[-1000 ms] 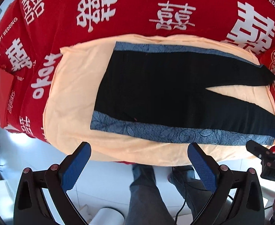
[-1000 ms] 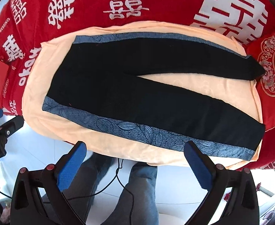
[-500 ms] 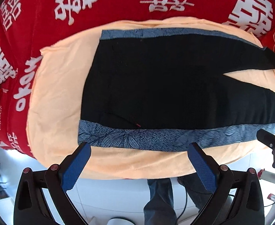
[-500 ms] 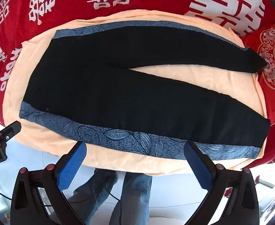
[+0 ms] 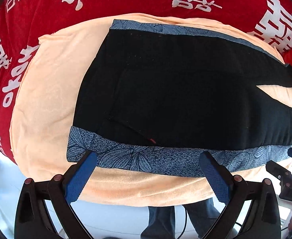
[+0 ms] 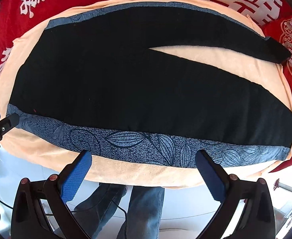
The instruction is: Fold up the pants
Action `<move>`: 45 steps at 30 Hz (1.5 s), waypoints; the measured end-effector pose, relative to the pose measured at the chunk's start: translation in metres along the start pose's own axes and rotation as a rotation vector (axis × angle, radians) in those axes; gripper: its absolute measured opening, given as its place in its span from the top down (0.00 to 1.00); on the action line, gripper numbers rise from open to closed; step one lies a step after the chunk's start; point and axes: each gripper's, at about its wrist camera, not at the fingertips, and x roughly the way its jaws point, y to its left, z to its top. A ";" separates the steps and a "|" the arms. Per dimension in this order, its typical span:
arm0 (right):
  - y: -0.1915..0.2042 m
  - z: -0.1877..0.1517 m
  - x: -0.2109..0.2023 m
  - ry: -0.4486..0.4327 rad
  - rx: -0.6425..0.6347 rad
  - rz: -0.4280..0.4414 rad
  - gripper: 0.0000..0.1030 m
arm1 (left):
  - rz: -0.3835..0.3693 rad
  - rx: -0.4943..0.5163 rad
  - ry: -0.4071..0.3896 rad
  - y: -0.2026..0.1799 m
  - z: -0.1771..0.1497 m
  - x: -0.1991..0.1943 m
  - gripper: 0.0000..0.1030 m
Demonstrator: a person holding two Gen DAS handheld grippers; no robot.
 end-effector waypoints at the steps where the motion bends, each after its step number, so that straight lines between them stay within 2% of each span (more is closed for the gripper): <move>1: 0.000 -0.001 0.000 -0.001 0.003 0.002 0.00 | 0.001 0.000 0.001 0.001 -0.001 0.001 0.00; 4: -0.001 -0.002 -0.003 -0.017 0.016 0.032 0.00 | -0.005 -0.002 -0.015 0.007 -0.002 0.000 0.00; 6: -0.004 -0.002 -0.005 -0.032 0.040 0.085 0.00 | -0.048 -0.024 -0.038 0.014 -0.004 -0.002 0.00; 8: -0.010 -0.008 -0.005 -0.047 0.090 0.232 0.00 | -0.142 -0.074 -0.043 0.026 -0.006 0.000 0.01; 9: -0.014 -0.014 -0.001 -0.046 0.126 0.343 0.01 | -0.185 -0.101 -0.037 0.032 -0.008 0.002 0.03; 10: -0.017 -0.019 0.004 -0.040 0.155 0.436 0.04 | -0.213 -0.120 -0.032 0.036 -0.010 0.005 0.11; 11: -0.018 -0.026 0.012 -0.030 0.183 0.527 0.16 | -0.247 -0.136 -0.017 0.042 -0.012 0.011 0.17; 12: -0.018 -0.032 0.019 -0.019 0.204 0.579 0.35 | -0.264 -0.146 -0.005 0.045 -0.014 0.015 0.19; 13: -0.016 -0.040 0.033 0.005 0.235 0.626 0.43 | -0.281 -0.161 0.008 0.048 -0.017 0.021 0.19; 14: -0.015 -0.046 0.047 0.030 0.263 0.670 0.47 | -0.298 -0.170 0.016 0.050 -0.019 0.024 0.19; 16: -0.013 -0.058 0.070 0.053 0.313 0.742 0.47 | -0.330 -0.177 0.035 0.053 -0.025 0.032 0.19; 18: -0.012 -0.062 0.085 0.034 0.348 0.805 0.47 | -0.353 -0.175 0.050 0.052 -0.029 0.037 0.19; 21: -0.016 -0.059 0.098 -0.014 0.403 0.897 0.47 | -0.388 -0.190 0.076 0.054 -0.037 0.044 0.19; 24: -0.019 -0.050 0.107 -0.037 0.482 0.987 0.47 | -0.436 -0.252 0.110 0.058 -0.042 0.051 0.19; 29: -0.026 -0.038 0.073 -0.119 0.466 1.078 0.47 | -0.544 -0.411 0.146 0.069 -0.041 0.064 0.19; 34: -0.027 -0.034 0.046 -0.132 0.435 1.122 0.47 | -0.592 -0.546 0.127 0.074 -0.028 0.072 0.19; 36: -0.029 -0.030 0.045 -0.132 0.439 1.137 0.47 | -0.586 -0.570 0.101 0.077 -0.022 0.071 0.19; 38: -0.027 -0.027 0.049 -0.121 0.448 1.135 0.47 | -0.557 -0.563 0.068 0.081 -0.015 0.067 0.43; 39: -0.029 -0.030 0.054 -0.112 0.455 1.120 0.47 | -0.533 -0.550 0.073 0.082 -0.011 0.067 0.48; 41: -0.032 -0.030 0.067 -0.090 0.486 1.092 0.47 | -0.520 -0.540 0.075 0.085 -0.009 0.069 0.70; 43: -0.039 -0.038 0.084 -0.064 0.541 1.064 0.47 | -0.507 -0.513 0.081 0.089 -0.009 0.070 0.73; 44: -0.045 -0.044 0.095 -0.050 0.592 1.059 0.50 | -0.496 -0.499 0.085 0.089 -0.009 0.070 0.75; 45: -0.050 -0.050 0.103 -0.042 0.640 1.070 0.63 | -0.486 -0.483 0.090 0.088 -0.008 0.070 0.80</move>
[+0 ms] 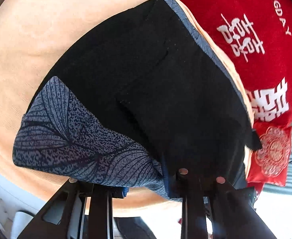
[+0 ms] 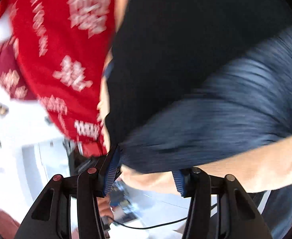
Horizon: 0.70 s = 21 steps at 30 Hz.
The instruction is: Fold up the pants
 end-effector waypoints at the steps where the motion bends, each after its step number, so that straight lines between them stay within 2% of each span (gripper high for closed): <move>1: -0.013 -0.001 -0.004 -0.023 0.076 0.049 0.74 | 0.006 0.014 0.009 -0.001 0.001 -0.001 0.84; 2: -0.017 -0.001 -0.009 -0.043 0.122 0.087 0.86 | -0.001 0.018 0.011 -0.001 0.001 -0.005 0.84; 4: -0.006 -0.002 -0.021 -0.071 0.119 0.079 0.87 | -0.001 0.033 -0.001 -0.010 0.007 -0.014 0.84; 9: 0.084 0.018 -0.044 -0.044 -0.141 -0.009 0.89 | -0.033 0.061 -0.073 -0.047 0.030 -0.048 0.84; 12: 0.138 0.060 -0.046 0.005 -0.296 -0.070 0.89 | -0.040 0.106 -0.134 -0.083 0.059 -0.060 0.84; 15: 0.169 0.117 -0.031 0.055 -0.376 -0.111 0.89 | -0.030 0.139 -0.184 -0.115 0.102 -0.054 0.84; 18: 0.181 0.177 -0.010 0.095 -0.377 -0.138 0.87 | 0.007 0.156 -0.210 -0.141 0.149 -0.027 0.84; 19: 0.185 0.203 0.002 0.111 -0.386 -0.168 0.86 | 0.033 0.164 -0.213 -0.145 0.164 -0.014 0.84; 21: 0.191 0.234 0.024 0.140 -0.391 -0.210 0.86 | 0.086 0.160 -0.214 -0.145 0.189 0.011 0.84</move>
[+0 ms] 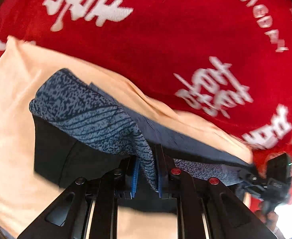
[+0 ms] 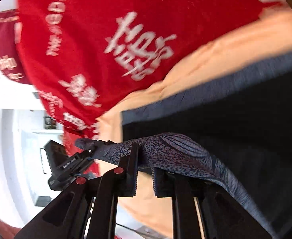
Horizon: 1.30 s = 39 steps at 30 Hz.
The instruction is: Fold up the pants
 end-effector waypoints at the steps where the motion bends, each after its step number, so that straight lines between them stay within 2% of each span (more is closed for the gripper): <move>1: -0.006 0.020 0.014 0.027 -0.015 -0.021 0.86 | 0.025 -0.007 0.012 0.002 0.007 0.018 0.84; 5: -0.038 0.058 0.068 0.132 -0.015 -0.128 0.85 | 0.103 -0.031 0.109 0.010 0.015 0.075 0.84; 8: -0.055 0.066 0.084 0.155 0.032 -0.131 0.82 | 0.110 -0.041 0.135 0.008 0.019 0.073 0.83; 10: -0.047 0.065 0.080 0.163 0.017 -0.103 0.59 | 0.099 -0.009 0.144 -0.002 0.020 0.054 0.81; 11: -0.041 0.064 0.077 0.169 -0.002 -0.098 0.34 | 0.092 0.014 0.141 -0.007 0.019 0.042 0.81; 12: -0.031 0.062 0.072 0.171 -0.037 -0.097 0.19 | 0.095 0.034 0.141 -0.011 0.017 0.035 0.81; 16: 0.017 0.046 0.052 0.163 -0.196 -0.152 0.20 | 0.155 0.120 0.136 -0.029 0.006 0.017 0.81; 18: 0.025 0.040 0.051 0.177 -0.225 -0.160 0.36 | 0.169 0.123 0.135 -0.033 0.003 0.016 0.81; 22: 0.033 0.027 0.073 0.263 -0.255 -0.164 0.36 | 0.164 0.100 0.108 -0.028 -0.001 0.002 0.81; 27: 0.028 0.032 0.097 0.276 -0.302 -0.213 0.39 | 0.176 0.130 0.117 -0.036 -0.010 -0.004 0.80; 28: 0.025 0.038 0.104 0.270 -0.298 -0.225 0.39 | 0.184 0.141 0.119 -0.039 -0.012 -0.004 0.76; 29: 0.023 0.044 0.111 0.257 -0.298 -0.235 0.39 | 0.196 0.146 0.120 -0.042 -0.014 -0.004 0.64; 30: 0.019 0.050 0.117 0.246 -0.284 -0.245 0.39 | 0.214 0.146 0.118 -0.043 -0.014 -0.001 0.51; 31: 0.013 0.055 0.123 0.243 -0.245 -0.260 0.39 | 0.224 0.136 0.109 -0.043 -0.014 -0.003 0.27; 32: 0.006 0.060 0.129 0.247 -0.206 -0.264 0.39 | 0.213 0.118 0.091 -0.043 -0.014 -0.006 0.20; 34: 0.002 0.062 0.134 0.249 -0.176 -0.239 0.39 | 0.206 0.093 0.075 -0.038 -0.013 -0.010 0.20; 36: 0.009 0.057 0.132 0.257 -0.207 -0.212 0.39 | 0.241 0.093 0.070 -0.036 -0.011 -0.005 0.20; 39: 0.023 0.048 0.129 0.243 -0.304 -0.257 0.39 | 0.297 0.133 0.083 -0.038 -0.006 0.014 0.20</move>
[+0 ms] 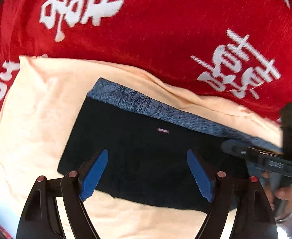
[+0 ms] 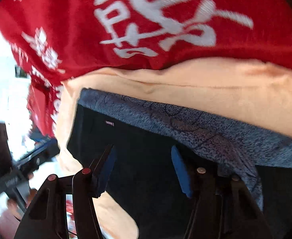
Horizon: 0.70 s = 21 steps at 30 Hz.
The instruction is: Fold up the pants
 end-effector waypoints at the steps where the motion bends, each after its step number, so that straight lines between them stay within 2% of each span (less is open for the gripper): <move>1: 0.001 0.001 0.000 -0.009 -0.011 -0.009 0.40 | 0.025 0.012 0.000 -0.003 0.004 0.009 0.20; 2: 0.000 0.004 0.001 -0.012 -0.008 -0.016 0.44 | 0.046 0.024 -0.005 -0.006 0.008 0.020 0.20; 3: -0.004 0.009 0.005 -0.011 0.006 -0.031 0.56 | 0.067 0.029 -0.006 -0.006 0.012 0.030 0.20; 5: -0.015 0.017 0.009 -0.012 0.018 -0.087 0.69 | 0.109 0.011 0.014 -0.005 0.020 0.058 0.20; 7: -0.028 0.022 0.016 -0.017 0.039 -0.098 0.78 | 0.175 -0.002 0.037 -0.002 0.025 0.082 0.20; 8: -0.032 0.024 0.014 -0.034 0.057 -0.087 0.78 | 0.213 0.007 0.028 -0.003 0.027 0.087 0.20; 11: -0.031 0.021 -0.009 -0.111 0.066 -0.033 0.74 | 0.238 0.022 0.021 -0.009 0.031 0.089 0.20; 13: -0.031 0.012 -0.028 -0.136 0.057 -0.017 0.72 | 0.221 0.008 0.022 -0.013 0.031 0.081 0.20; 15: -0.034 -0.002 -0.045 -0.137 0.062 -0.001 0.65 | 0.189 0.017 0.008 -0.024 0.026 0.064 0.20; 16: -0.037 -0.014 -0.056 -0.137 0.068 0.010 0.61 | 0.183 0.037 -0.004 -0.031 0.021 0.055 0.20; 17: -0.041 -0.029 -0.068 -0.141 0.077 0.014 0.52 | 0.173 0.061 -0.010 -0.040 0.015 0.047 0.20; 18: -0.041 -0.042 -0.075 -0.145 0.087 0.010 0.49 | 0.158 0.092 -0.007 -0.052 0.006 0.039 0.20; 21: -0.058 -0.101 -0.112 -0.167 0.153 -0.020 0.49 | 0.116 0.186 0.012 -0.084 -0.026 0.022 0.20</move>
